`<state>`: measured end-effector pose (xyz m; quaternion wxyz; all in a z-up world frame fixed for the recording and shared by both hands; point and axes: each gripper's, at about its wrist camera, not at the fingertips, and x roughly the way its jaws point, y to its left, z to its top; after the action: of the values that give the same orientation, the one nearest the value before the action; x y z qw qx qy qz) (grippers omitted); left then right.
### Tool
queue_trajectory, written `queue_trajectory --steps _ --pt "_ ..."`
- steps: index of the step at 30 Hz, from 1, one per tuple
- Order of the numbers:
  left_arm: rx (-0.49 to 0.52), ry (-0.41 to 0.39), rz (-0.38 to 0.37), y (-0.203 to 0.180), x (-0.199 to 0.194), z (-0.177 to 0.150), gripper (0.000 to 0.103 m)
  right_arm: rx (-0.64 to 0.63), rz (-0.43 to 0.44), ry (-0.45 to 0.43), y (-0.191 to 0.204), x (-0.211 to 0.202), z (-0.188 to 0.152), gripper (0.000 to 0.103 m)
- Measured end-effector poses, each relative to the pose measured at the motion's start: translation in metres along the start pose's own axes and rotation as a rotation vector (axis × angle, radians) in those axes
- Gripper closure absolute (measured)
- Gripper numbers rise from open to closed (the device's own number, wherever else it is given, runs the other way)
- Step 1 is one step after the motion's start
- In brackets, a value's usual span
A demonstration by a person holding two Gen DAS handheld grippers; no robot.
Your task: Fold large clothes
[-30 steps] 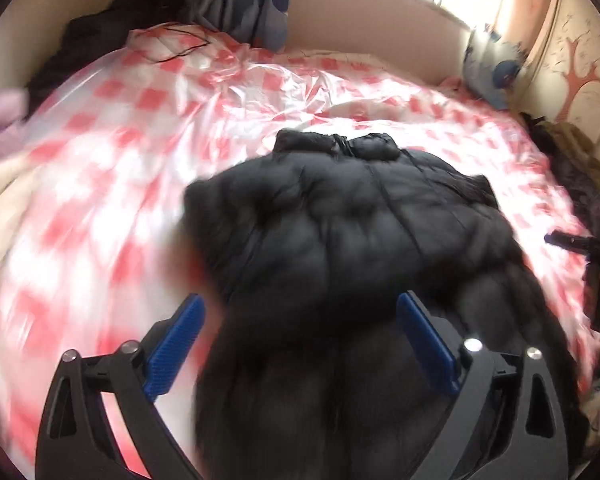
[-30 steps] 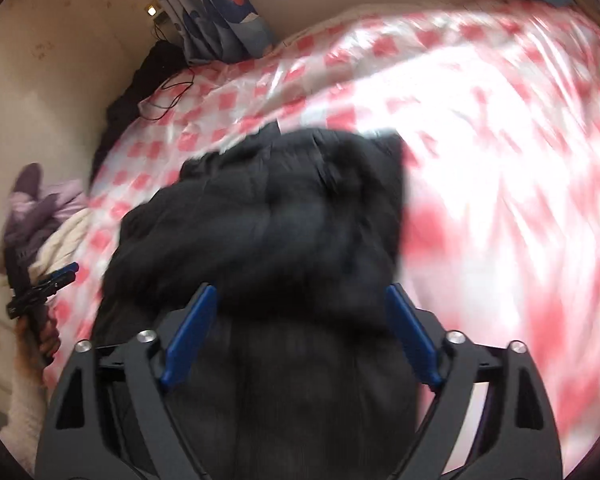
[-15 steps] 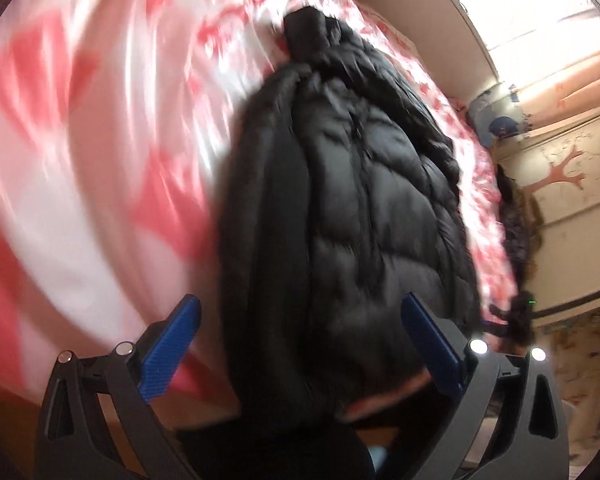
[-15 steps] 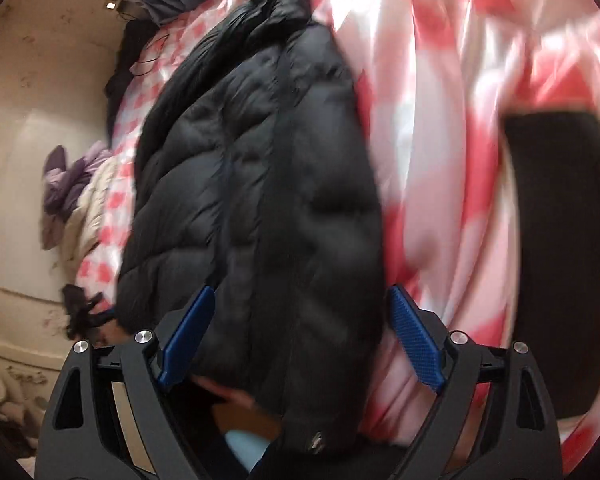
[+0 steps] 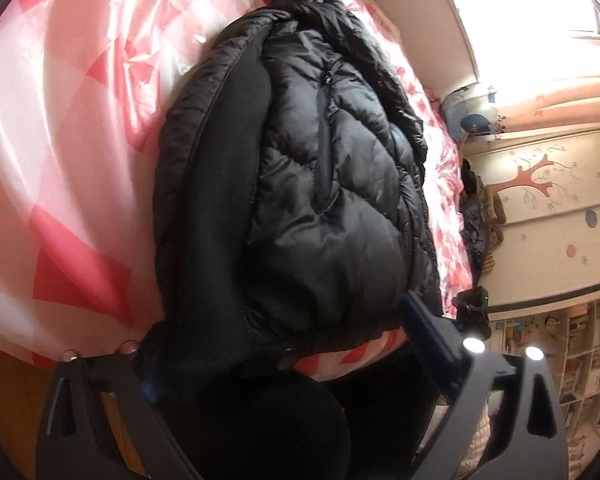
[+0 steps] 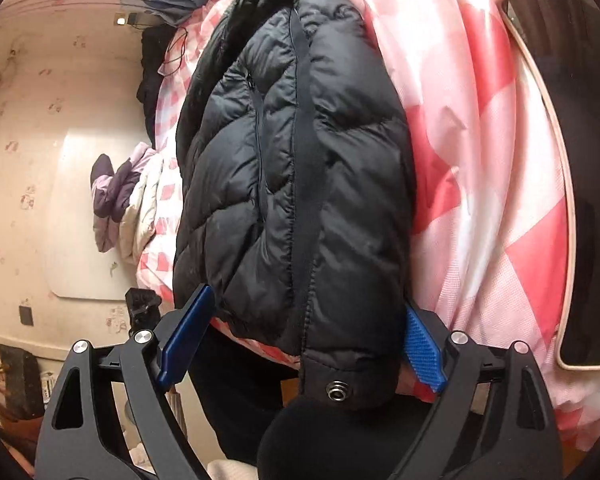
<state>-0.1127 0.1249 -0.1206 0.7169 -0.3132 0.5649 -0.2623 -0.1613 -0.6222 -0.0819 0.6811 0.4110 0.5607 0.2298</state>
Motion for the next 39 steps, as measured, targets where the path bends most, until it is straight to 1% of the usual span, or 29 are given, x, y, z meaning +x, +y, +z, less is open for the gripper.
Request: queue_trajectory --steps 1,2,3,4,5,6,7,8,11,13,15,17,19,20,22,25,27,28,29,30,31,32,33,34,35,36,37,38,39 --pt "-0.004 0.013 0.012 0.000 0.003 0.000 0.028 -0.001 0.008 -0.001 0.000 0.001 0.000 0.022" --pt "-0.010 0.021 0.026 0.000 0.006 0.000 0.039 -0.006 0.011 0.000 0.000 0.001 -0.001 0.034" --pt "-0.014 0.019 0.041 0.000 0.007 0.000 0.052 -0.023 0.009 -0.004 0.001 0.001 -0.002 0.043" --pt "-0.015 0.016 0.061 -0.001 0.007 -0.001 0.058 -0.029 0.002 -0.007 0.001 0.000 -0.003 0.062" --pt "-0.021 0.009 0.062 0.000 0.005 -0.001 0.068 -0.033 0.003 -0.019 0.000 -0.001 -0.005 0.071" --pt "-0.027 0.001 0.062 0.001 0.003 0.000 0.077 -0.045 0.002 -0.032 0.001 -0.003 -0.007 0.076" --pt "-0.035 -0.004 0.065 0.001 0.001 0.000 0.080 -0.058 -0.008 -0.045 0.002 -0.002 -0.009 0.086" --pt "-0.039 -0.011 0.070 -0.002 -0.002 0.000 0.086 -0.059 -0.009 -0.067 0.003 -0.005 -0.010 0.089" --pt "-0.018 -0.039 0.057 -0.017 -0.012 0.003 0.091 -0.079 0.055 -0.150 0.014 -0.019 -0.010 0.092" --pt "0.002 -0.080 0.004 -0.036 -0.030 0.007 0.092 -0.118 0.115 -0.211 0.033 -0.034 -0.009 0.093" --pt "0.032 -0.117 -0.031 -0.057 -0.048 0.008 0.093 -0.173 0.162 -0.262 0.057 -0.051 -0.011 0.094" --pt "0.079 -0.150 -0.062 -0.081 -0.069 0.007 0.093 -0.220 0.197 -0.291 0.080 -0.067 -0.015 0.094" --pt "0.128 -0.173 -0.089 -0.105 -0.092 0.000 0.094 -0.260 0.204 -0.311 0.098 -0.082 -0.022 0.094" --pt "0.141 -0.177 -0.103 -0.111 -0.100 -0.004 0.094 -0.281 0.218 -0.313 0.108 -0.092 -0.030 0.094" --pt "0.169 -0.179 -0.124 -0.122 -0.120 -0.016 0.094 -0.317 0.218 -0.320 0.121 -0.110 -0.048 0.094" --pt "0.217 -0.161 -0.142 -0.129 -0.150 -0.049 0.094 -0.353 0.206 -0.318 0.128 -0.134 -0.078 0.094" --pt "0.262 -0.110 -0.119 -0.126 -0.157 -0.068 0.093 -0.361 0.193 -0.297 0.124 -0.147 -0.103 0.094" --pt "0.301 -0.062 -0.077 -0.119 -0.157 -0.082 0.091 -0.361 0.177 -0.258 0.118 -0.148 -0.115 0.092" --pt "0.319 -0.023 -0.050 -0.111 -0.153 -0.091 0.084 -0.356 0.145 -0.183 0.109 -0.144 -0.127 0.089" --pt "0.333 0.063 -0.022 -0.093 -0.144 -0.103 0.067 -0.340 0.107 -0.120 0.096 -0.138 -0.136 0.087" --pt "0.330 0.102 0.009 -0.078 -0.138 -0.110 0.065 -0.312 0.052 -0.067 0.079 -0.130 -0.143 0.079" --pt "0.306 0.136 0.065 -0.057 -0.133 -0.116 0.065 -0.272 -0.031 -0.036 0.059 -0.125 -0.148 0.070" --pt "0.256 0.154 0.142 -0.032 -0.131 -0.117 0.065 -0.219 -0.120 -0.040 0.039 -0.125 -0.150 0.066" --pt "0.209 0.143 0.184 -0.015 -0.135 -0.116 0.065 -0.168 -0.196 -0.081 0.024 -0.131 -0.147 0.062" --pt "0.110 0.069 0.224 0.012 -0.152 -0.108 0.065 -0.138 -0.215 -0.126 0.019 -0.138 -0.143 0.059" --pt "0.053 0.002 0.241 0.023 -0.167 -0.101 0.064 -0.133 -0.195 -0.186 0.020 -0.146 -0.136 0.059" --pt "0.024 -0.081 0.248 0.025 -0.184 -0.091 0.060 -0.163 -0.177 -0.230 0.031 -0.150 -0.128 0.054" --pt "0.040 -0.128 0.238 0.018 -0.192 -0.083 0.051 -0.206 -0.175 -0.262 0.046 -0.150 -0.119 0.046" --pt "0.092 -0.178 0.226 0.002 -0.197 -0.072 0.041 -0.268 -0.176 -0.293 0.069 -0.144 -0.106 0.042"
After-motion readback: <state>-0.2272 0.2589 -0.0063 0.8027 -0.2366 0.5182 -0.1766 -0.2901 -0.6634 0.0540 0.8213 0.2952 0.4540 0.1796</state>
